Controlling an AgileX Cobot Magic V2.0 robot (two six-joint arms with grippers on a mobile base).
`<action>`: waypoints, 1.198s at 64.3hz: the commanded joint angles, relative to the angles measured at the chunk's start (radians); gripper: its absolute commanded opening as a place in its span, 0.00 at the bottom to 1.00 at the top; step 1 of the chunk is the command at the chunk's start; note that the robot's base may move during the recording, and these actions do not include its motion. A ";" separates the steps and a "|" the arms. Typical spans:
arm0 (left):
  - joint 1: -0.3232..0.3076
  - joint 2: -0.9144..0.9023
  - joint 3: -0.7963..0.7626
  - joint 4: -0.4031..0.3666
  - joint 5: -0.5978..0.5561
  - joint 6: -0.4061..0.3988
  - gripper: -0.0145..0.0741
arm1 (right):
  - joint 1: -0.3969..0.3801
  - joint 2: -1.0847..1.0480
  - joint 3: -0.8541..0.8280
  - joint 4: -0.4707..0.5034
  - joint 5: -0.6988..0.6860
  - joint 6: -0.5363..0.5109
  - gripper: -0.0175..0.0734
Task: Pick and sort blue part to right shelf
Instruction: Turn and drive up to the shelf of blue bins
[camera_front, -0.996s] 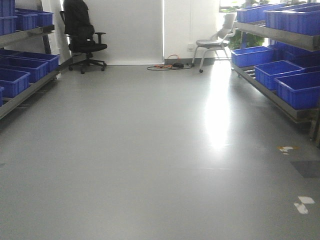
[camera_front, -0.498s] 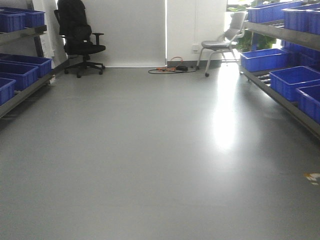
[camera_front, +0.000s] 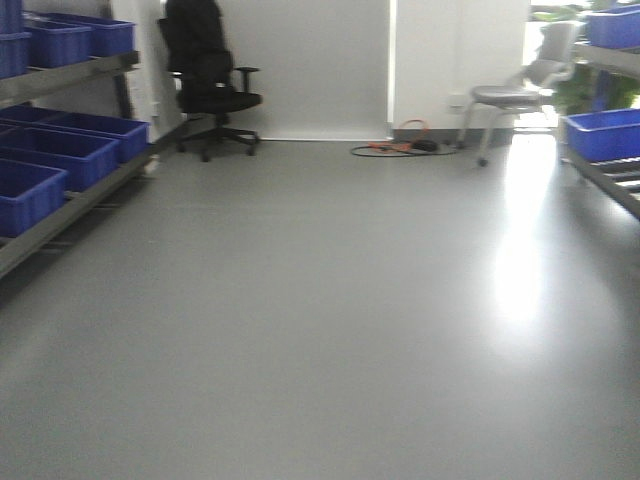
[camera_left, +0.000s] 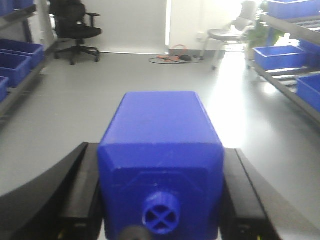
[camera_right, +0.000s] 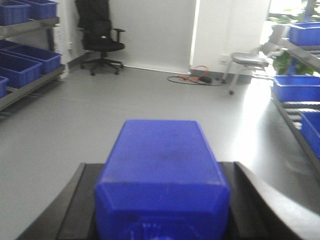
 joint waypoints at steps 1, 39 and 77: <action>-0.002 0.009 -0.029 -0.010 -0.087 -0.006 0.60 | -0.005 0.010 -0.030 -0.007 -0.097 -0.004 0.64; -0.002 0.009 -0.029 -0.010 -0.087 -0.006 0.60 | -0.005 0.010 -0.030 -0.007 -0.097 -0.004 0.64; -0.002 0.009 -0.029 -0.010 -0.087 -0.006 0.60 | -0.005 0.010 -0.030 -0.007 -0.097 -0.004 0.64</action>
